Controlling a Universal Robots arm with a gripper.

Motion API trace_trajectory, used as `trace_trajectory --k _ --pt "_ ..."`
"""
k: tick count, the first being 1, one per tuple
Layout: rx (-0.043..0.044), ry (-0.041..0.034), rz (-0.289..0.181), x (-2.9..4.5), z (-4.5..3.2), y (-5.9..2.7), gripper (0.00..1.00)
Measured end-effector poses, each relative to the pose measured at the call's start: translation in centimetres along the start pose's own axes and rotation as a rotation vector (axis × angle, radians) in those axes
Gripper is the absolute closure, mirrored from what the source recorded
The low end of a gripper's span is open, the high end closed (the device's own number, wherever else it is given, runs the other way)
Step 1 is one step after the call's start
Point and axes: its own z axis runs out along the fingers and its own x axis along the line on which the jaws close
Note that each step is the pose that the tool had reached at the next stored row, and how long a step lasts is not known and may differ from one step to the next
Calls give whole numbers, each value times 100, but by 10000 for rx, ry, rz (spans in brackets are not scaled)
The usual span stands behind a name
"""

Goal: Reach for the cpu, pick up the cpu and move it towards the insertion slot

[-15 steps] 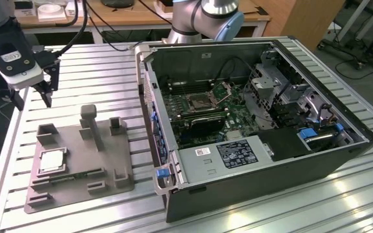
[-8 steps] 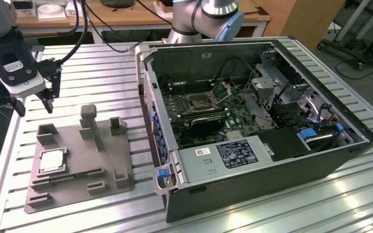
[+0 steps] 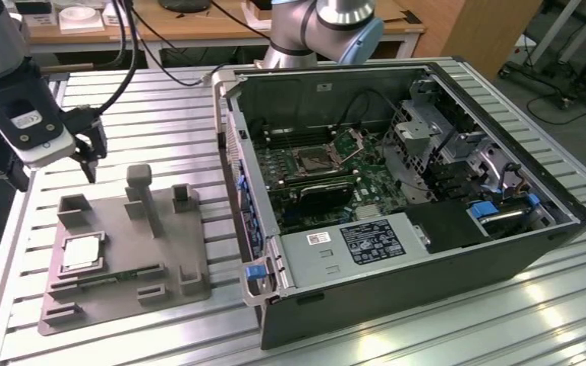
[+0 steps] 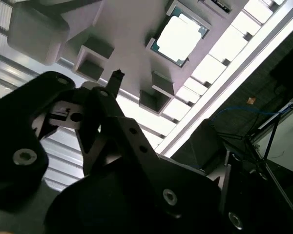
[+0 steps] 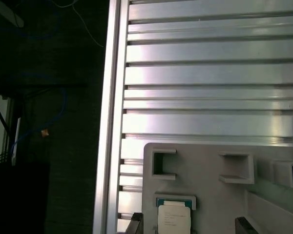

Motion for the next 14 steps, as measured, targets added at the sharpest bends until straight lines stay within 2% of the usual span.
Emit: trace_trajectory --k 1,2,7,14 --pt "-1 -1 -1 0 17 -16 22" --pt "-1 0 -1 0 34 -34 16" --pt "-1 5 1 2 107 -143 16" --pt "-2 24 2 3 230 -199 16"
